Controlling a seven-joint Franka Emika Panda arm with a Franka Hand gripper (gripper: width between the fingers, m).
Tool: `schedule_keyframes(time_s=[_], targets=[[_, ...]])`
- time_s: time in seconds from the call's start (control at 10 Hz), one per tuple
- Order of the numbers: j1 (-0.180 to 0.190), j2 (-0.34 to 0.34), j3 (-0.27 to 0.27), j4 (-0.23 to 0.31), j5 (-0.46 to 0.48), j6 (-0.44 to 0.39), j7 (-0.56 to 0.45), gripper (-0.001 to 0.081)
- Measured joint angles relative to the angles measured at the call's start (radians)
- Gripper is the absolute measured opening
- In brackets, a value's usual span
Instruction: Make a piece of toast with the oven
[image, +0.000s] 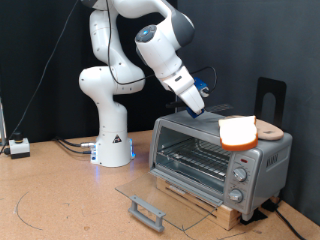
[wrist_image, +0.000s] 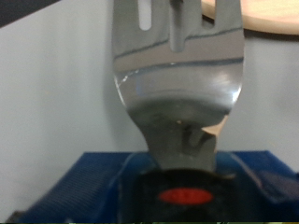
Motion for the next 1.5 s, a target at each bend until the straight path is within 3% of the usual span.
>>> schedule_keyframes(time_s=[0.3, 0.6, 0.7, 0.9, 1.0, 1.3, 1.5], targets=[[-0.061, 0.0, -0.091, 0.003, -0.038, -0.027, -0.057, 0.0424], [-0.146, 0.005, -0.138, 0.007, -0.185, -0.03, -0.057, 0.0424], [-0.182, 0.015, -0.137, 0.007, -0.236, -0.005, -0.036, 0.0424], [-0.232, 0.058, -0.134, 0.0, -0.263, 0.143, -0.011, 0.0424], [-0.238, 0.088, -0.129, 0.0, -0.258, 0.199, -0.008, 0.0424], [-0.235, 0.105, -0.127, 0.008, -0.271, 0.172, -0.022, 0.0424], [-0.228, 0.173, -0.107, 0.052, -0.253, 0.213, -0.009, 0.0424]])
